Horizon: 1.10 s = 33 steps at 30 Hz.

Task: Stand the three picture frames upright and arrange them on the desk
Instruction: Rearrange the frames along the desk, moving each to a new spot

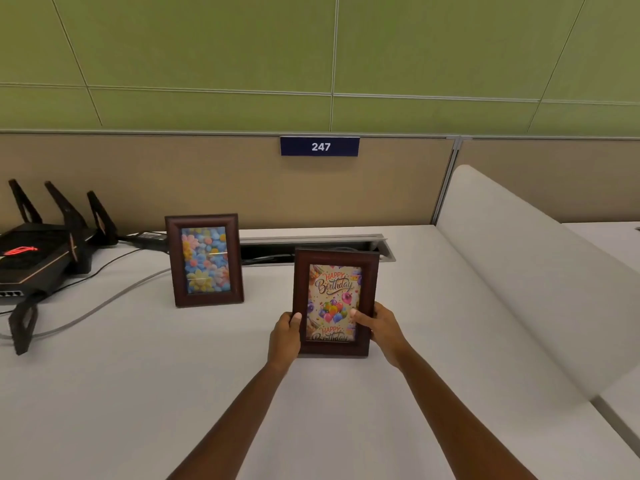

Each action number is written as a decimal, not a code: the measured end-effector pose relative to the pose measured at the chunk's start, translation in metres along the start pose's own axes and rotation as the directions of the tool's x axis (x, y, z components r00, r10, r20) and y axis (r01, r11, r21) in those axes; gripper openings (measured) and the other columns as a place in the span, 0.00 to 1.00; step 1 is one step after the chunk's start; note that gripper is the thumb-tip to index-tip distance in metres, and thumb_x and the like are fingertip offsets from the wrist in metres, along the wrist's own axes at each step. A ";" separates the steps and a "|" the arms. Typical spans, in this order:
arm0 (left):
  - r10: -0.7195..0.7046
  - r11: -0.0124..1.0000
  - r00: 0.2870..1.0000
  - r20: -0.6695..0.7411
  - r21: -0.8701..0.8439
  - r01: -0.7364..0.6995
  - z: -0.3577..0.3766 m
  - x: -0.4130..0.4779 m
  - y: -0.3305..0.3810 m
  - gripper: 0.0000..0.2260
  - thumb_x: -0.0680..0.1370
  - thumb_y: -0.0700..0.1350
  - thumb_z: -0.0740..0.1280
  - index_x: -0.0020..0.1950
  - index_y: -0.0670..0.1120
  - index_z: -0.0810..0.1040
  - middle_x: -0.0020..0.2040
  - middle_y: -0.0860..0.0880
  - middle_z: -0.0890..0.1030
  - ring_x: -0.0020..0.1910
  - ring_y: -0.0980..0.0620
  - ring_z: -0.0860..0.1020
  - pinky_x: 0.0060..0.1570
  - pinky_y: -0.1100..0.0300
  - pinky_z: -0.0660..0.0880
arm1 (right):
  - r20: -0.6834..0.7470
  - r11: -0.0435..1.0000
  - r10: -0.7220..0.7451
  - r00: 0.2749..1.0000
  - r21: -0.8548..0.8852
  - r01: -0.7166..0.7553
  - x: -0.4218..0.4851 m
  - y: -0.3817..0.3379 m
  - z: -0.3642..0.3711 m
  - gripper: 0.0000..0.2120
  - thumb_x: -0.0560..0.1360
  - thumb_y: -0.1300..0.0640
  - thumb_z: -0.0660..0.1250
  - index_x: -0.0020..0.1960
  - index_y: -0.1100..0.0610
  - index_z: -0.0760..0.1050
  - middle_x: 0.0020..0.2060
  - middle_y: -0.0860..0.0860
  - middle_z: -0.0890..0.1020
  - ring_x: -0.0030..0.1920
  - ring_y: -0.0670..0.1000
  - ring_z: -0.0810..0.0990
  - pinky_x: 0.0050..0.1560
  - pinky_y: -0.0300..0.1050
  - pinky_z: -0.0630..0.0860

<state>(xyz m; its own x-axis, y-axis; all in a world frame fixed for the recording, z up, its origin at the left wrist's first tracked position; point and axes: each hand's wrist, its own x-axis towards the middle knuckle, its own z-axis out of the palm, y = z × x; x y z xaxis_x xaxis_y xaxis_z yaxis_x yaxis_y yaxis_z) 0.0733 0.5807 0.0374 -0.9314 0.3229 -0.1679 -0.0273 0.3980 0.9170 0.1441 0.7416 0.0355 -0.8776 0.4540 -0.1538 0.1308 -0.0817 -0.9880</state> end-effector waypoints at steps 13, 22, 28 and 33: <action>0.095 0.994 0.988 0.124 -0.072 -0.087 0.063 0.036 0.060 0.17 0.82 0.45 0.52 0.63 0.35 0.69 0.62 0.37 0.75 0.62 0.41 0.74 0.62 0.47 0.74 | -0.078 0.999 -0.036 0.996 0.030 0.039 0.022 -0.038 -0.076 0.19 0.73 0.68 0.62 0.64 0.60 0.67 0.58 0.58 0.77 0.56 0.59 0.78 0.59 0.57 0.75; 0.092 0.996 0.965 0.245 -0.036 -0.086 0.120 0.071 0.097 0.17 0.82 0.45 0.53 0.62 0.34 0.70 0.62 0.36 0.76 0.61 0.39 0.75 0.62 0.44 0.73 | -0.152 0.999 -0.009 0.988 -0.042 0.002 0.062 -0.049 -0.142 0.21 0.71 0.69 0.62 0.63 0.61 0.67 0.60 0.62 0.77 0.56 0.61 0.78 0.58 0.56 0.75; 0.066 0.998 0.959 0.276 -0.040 -0.057 0.146 0.096 0.104 0.17 0.82 0.45 0.53 0.63 0.35 0.69 0.64 0.37 0.75 0.63 0.40 0.74 0.64 0.45 0.72 | -0.163 0.998 0.006 0.987 -0.059 -0.015 0.089 -0.048 -0.166 0.22 0.71 0.70 0.63 0.64 0.61 0.67 0.60 0.62 0.77 0.57 0.61 0.78 0.60 0.58 0.75; 0.091 0.996 0.962 0.258 -0.037 -0.084 0.156 0.111 0.098 0.16 0.81 0.44 0.53 0.64 0.35 0.69 0.64 0.37 0.75 0.63 0.39 0.74 0.64 0.44 0.72 | -0.159 0.998 0.015 0.987 -0.063 -0.025 0.103 -0.039 -0.171 0.22 0.71 0.71 0.62 0.64 0.61 0.67 0.60 0.61 0.77 0.55 0.59 0.78 0.56 0.54 0.76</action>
<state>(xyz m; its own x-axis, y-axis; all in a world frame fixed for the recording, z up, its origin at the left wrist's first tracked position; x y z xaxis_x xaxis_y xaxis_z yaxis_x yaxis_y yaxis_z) 0.0239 0.7895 0.0526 -0.8047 0.5682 -0.1718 0.0376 0.3376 0.9405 0.1273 0.9439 0.0565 -0.7914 0.5877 -0.1684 0.1813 -0.0374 -0.9827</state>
